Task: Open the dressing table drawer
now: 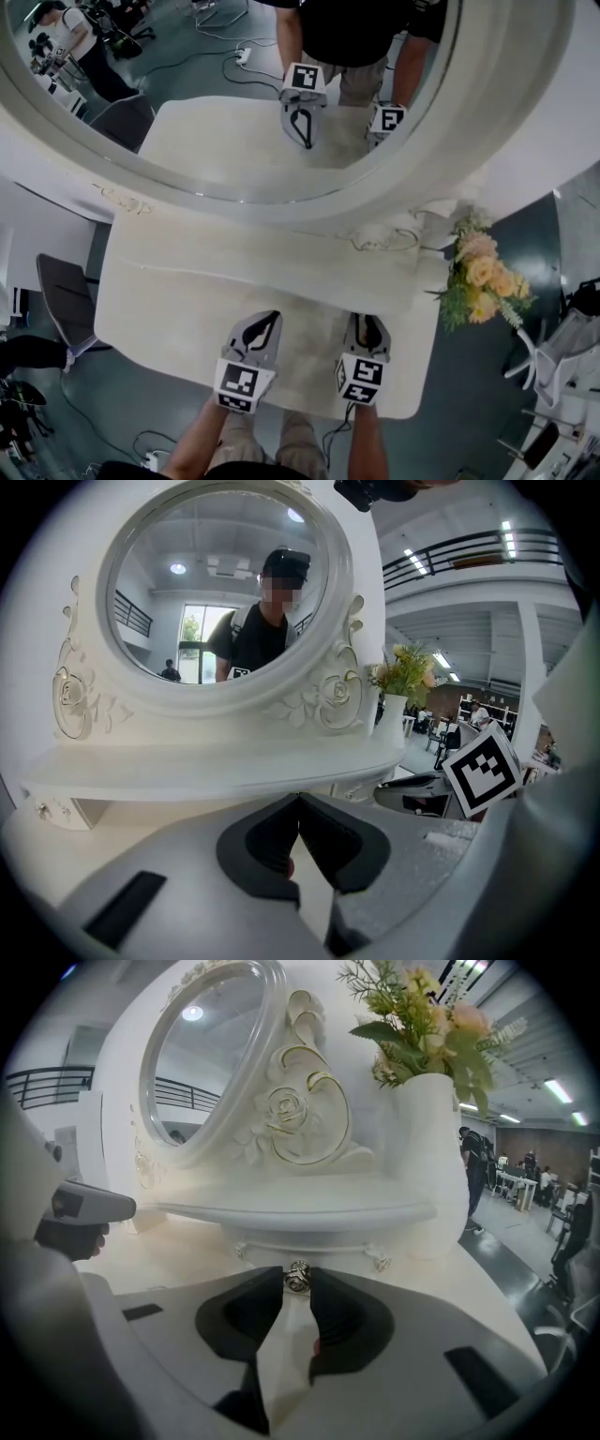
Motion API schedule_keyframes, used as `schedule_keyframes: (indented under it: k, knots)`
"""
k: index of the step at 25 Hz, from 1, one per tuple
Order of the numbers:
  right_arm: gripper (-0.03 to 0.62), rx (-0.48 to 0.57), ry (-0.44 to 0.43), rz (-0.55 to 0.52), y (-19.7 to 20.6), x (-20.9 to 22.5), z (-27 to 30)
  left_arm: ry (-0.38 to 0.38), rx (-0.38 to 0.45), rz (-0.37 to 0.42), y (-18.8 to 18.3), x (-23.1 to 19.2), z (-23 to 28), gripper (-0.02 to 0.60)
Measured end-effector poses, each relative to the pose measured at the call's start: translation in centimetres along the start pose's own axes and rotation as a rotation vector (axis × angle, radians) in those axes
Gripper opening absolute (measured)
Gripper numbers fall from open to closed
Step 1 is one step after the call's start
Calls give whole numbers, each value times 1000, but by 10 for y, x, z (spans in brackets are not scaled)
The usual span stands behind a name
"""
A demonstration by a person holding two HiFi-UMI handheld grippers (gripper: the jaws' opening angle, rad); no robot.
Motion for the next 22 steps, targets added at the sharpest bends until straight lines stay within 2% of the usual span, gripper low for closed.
schedule_keyframes:
  k: [12,22]
  knots:
    - [91,-11,2,12,15,-6,-18,14,16,33,4,7,-10,3]
    - [91,-8,13,21,21,-10,-28,25,-4,13,9,8,-20,3]
Point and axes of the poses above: the fingertips, and each gripper's own axes: z forward along the fingers, x to its right, y out of its underside, the point moved 3 cm from there along -z, backward along the fingers, and after that the axes turned 2 degrees about y, right-handed, at the moved point
